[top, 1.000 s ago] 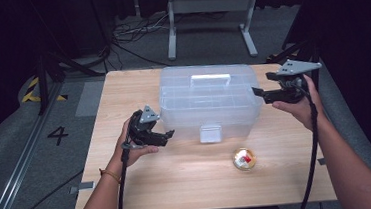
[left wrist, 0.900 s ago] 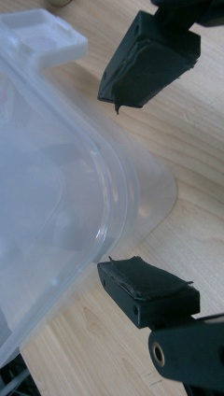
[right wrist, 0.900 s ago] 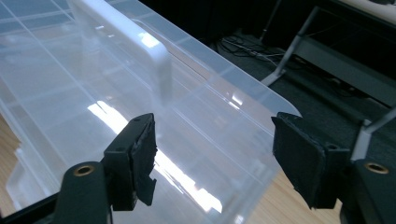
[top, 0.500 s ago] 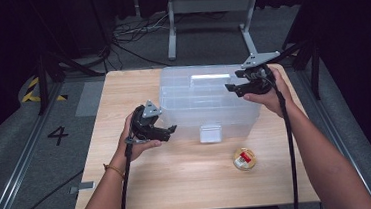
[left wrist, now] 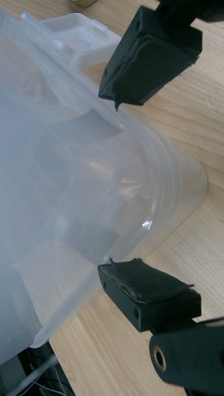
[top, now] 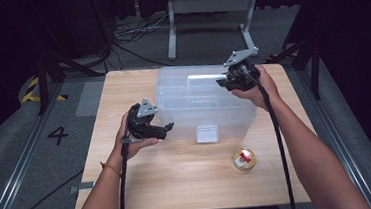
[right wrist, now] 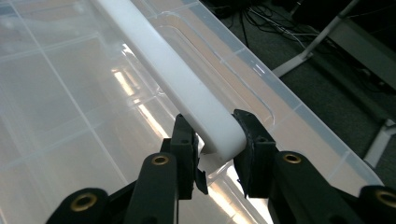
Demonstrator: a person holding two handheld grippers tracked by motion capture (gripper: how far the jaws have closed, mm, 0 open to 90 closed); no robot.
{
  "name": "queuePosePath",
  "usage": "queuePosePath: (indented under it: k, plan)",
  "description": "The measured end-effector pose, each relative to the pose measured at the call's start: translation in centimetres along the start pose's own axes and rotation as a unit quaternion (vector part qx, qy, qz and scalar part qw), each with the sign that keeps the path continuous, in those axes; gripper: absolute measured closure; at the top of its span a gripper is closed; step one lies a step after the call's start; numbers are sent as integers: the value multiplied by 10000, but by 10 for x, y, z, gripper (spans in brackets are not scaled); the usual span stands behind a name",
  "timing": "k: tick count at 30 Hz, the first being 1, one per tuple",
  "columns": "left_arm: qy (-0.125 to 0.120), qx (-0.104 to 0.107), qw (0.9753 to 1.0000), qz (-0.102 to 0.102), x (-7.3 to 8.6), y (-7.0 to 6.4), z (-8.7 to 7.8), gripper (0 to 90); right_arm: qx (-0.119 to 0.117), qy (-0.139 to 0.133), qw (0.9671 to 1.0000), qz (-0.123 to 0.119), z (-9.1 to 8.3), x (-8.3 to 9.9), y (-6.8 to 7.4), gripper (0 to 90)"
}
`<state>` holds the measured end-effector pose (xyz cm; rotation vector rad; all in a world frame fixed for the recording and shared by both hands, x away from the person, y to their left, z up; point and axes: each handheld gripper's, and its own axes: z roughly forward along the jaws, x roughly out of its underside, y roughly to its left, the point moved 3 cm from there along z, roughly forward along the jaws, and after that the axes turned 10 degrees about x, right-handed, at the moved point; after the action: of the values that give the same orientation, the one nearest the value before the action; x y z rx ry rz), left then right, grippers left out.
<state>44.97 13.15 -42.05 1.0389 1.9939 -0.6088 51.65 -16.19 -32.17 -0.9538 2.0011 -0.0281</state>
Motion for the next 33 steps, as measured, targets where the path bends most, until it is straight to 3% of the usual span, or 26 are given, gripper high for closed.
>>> queuePosePath:
  k: [9,15,17,23,33]
  plan:
    - [22,-13,10000,-26,3,-4,-5,158,51,-25,9999,-114,-2,1,7,725]
    - [-68,11,10000,-17,7,-8,-9,173,-9,-59,10000,-68,-4,2,9,727]
    - [-128,107,9998,-48,9,-8,-11,179,84,-46,9999,-120,-5,2,12,728]
    - [-162,66,9998,-22,10,-12,-12,177,76,-8,9999,-122,-11,4,14,732]
    - [-310,39,9994,-168,10,-15,-14,201,4,100,9999,-70,-12,2,13,731]
